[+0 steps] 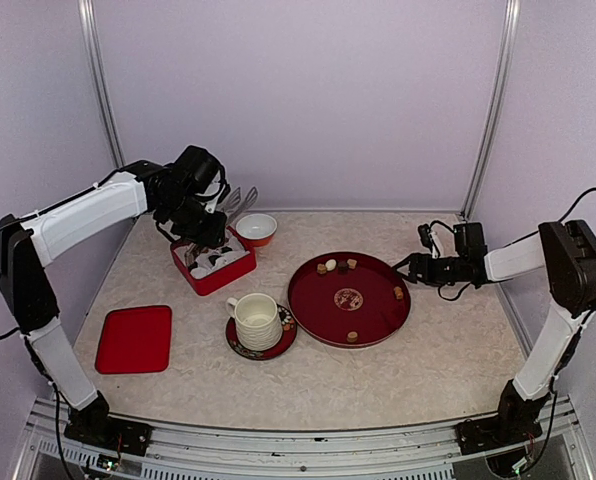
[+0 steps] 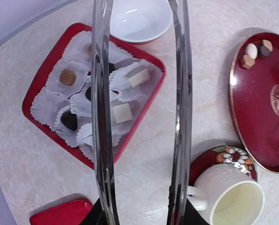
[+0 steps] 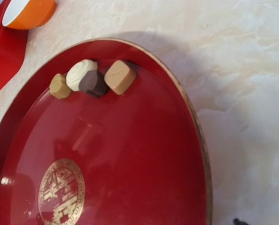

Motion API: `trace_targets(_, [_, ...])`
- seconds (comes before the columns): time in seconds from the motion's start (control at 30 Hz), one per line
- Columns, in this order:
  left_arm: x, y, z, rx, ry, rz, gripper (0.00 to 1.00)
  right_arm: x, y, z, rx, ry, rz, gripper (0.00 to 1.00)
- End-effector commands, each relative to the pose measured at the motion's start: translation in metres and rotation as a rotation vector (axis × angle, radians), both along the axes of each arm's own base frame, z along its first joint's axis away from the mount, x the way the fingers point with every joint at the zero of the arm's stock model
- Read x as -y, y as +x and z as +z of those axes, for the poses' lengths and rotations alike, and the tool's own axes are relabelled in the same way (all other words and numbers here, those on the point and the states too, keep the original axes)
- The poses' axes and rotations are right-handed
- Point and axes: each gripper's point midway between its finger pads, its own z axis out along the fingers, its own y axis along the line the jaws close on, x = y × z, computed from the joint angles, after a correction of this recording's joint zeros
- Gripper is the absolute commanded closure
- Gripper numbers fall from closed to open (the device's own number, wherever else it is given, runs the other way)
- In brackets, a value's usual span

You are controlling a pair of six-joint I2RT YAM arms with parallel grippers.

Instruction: Pack the chocolate

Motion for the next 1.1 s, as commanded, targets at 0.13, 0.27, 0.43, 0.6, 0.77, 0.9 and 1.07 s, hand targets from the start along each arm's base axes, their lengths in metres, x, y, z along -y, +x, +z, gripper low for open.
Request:
trace_targets(0.13, [0.081, -0.033, 0.005, -0.016, 0.0, -0.202, 0.64, 0.007, -0.007, 0.007, 0.013, -0.006, -0.006, 0.17])
trace_targets(0.27, [0.113, -0.045, -0.015, -0.067, 0.015, -0.28, 0.64, 0.008, -0.008, 0.004, 0.006, -0.003, -0.004, 0.18])
trace_targets(0.43, [0.138, -0.049, -0.049, -0.147, 0.039, -0.341, 0.64, 0.007, -0.009, 0.004, 0.006, 0.006, -0.005, 0.19])
trace_targets(0.6, [0.147, -0.05, -0.074, -0.226, 0.05, -0.362, 0.65, 0.008, -0.01, 0.002, 0.004, 0.007, -0.006, 0.19])
trace_targets(0.77, [0.151, -0.05, -0.088, -0.279, 0.061, -0.335, 0.67, 0.009, -0.01, -0.001, -0.001, 0.012, -0.008, 0.2])
trace_targets(0.9, [0.151, -0.049, -0.093, -0.295, 0.055, -0.318, 0.68, 0.009, -0.01, -0.002, -0.002, 0.018, -0.008, 0.2])
trace_targets(1.07, [0.152, -0.048, -0.104, -0.318, 0.066, -0.316, 0.69, 0.009, -0.01, -0.005, -0.007, 0.022, -0.007, 0.2])
